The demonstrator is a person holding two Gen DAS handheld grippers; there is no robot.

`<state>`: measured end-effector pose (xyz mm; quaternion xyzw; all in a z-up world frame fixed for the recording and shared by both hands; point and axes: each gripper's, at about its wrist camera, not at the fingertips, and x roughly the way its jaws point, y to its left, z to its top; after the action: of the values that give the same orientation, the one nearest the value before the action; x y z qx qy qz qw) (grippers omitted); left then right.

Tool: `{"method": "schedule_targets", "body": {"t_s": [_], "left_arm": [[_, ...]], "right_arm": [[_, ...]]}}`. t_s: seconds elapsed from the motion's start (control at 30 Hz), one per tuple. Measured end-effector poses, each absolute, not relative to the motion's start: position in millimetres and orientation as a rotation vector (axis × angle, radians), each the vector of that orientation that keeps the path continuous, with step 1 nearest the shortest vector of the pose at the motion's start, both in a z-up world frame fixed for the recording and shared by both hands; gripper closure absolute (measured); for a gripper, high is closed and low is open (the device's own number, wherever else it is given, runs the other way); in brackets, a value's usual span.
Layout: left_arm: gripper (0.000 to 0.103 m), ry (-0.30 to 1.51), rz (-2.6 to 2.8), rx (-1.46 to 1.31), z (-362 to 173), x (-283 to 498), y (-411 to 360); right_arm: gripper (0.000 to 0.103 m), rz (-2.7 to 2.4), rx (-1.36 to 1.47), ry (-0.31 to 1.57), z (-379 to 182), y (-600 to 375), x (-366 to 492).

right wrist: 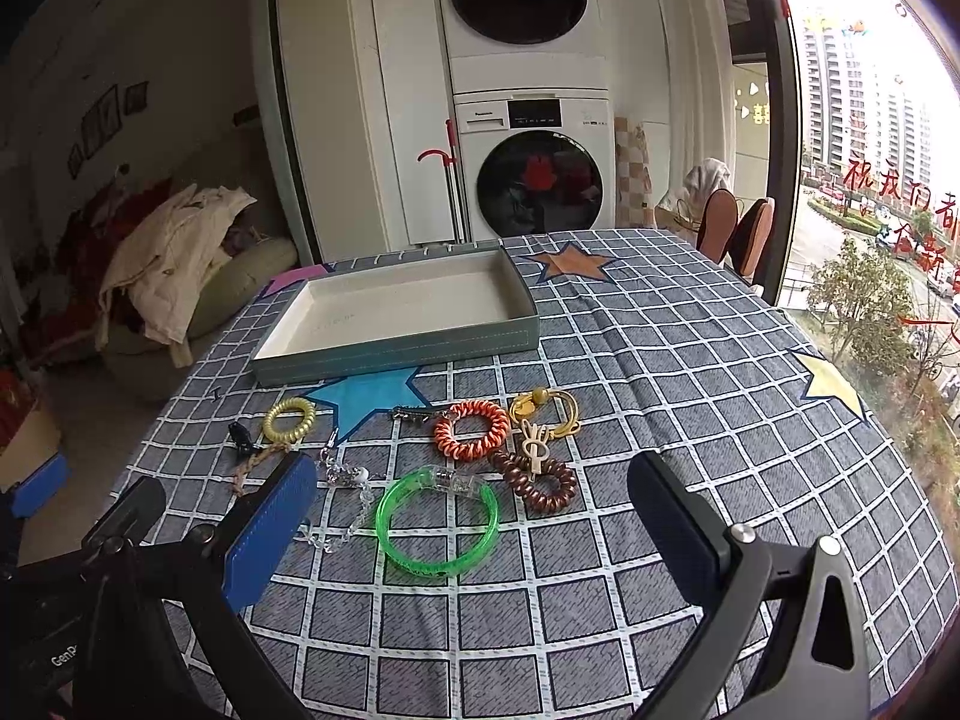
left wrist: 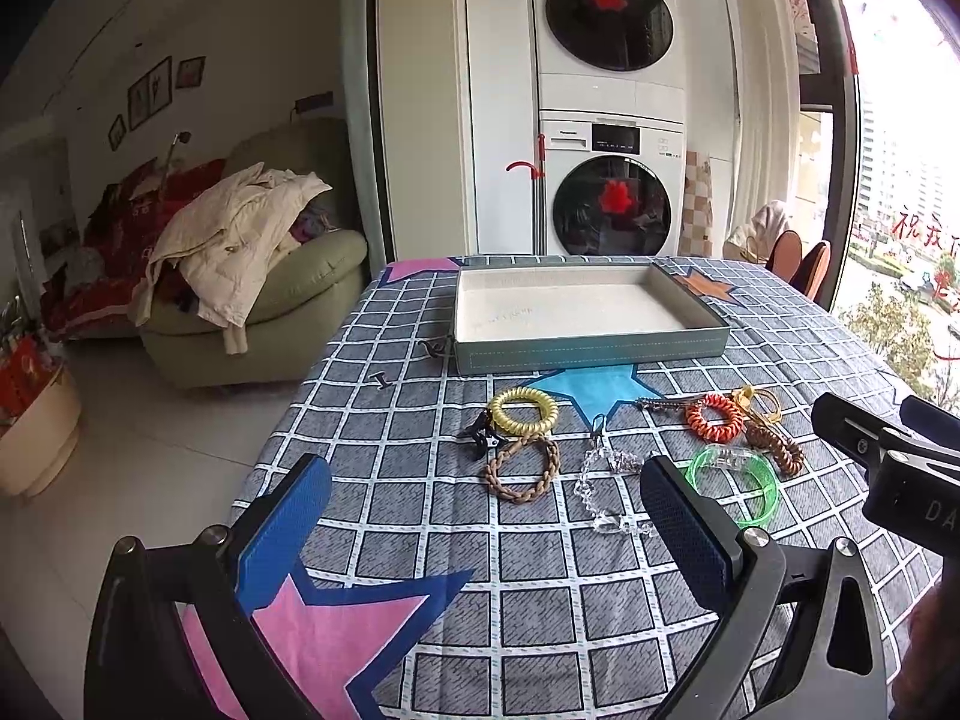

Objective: Organize jewelry

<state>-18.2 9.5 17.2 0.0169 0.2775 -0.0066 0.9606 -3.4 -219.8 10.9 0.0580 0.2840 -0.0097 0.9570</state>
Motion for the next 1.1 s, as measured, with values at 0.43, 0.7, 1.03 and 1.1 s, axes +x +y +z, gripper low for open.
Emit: {"method": "schedule_targets", "body": {"t_s": [0.43, 0.7, 1.03, 1.1], "left_arm": [[0.000, 0.597, -0.013, 0.020, 11.3, -14.4, 12.7], [0.000, 0.612, -0.015, 0.019, 8.7, -13.7, 11.7], [0.000, 0.613, -0.018, 0.022, 7.3, -14.4, 10.6], [0.000, 0.613, -0.018, 0.022, 7.6, -14.3, 10.6]], "right_arm": [[0.000, -0.020, 0.120, 0.580, 10.8, -219.2, -5.3], [0.000, -0.018, 0.128, 0.588, 8.9, -220.4, -5.5], [0.000, -0.019, 0.130, 0.588, 8.6, -220.7, -5.3], [0.000, -0.019, 0.129, 0.587, 8.5, -220.7, -5.5]]}}
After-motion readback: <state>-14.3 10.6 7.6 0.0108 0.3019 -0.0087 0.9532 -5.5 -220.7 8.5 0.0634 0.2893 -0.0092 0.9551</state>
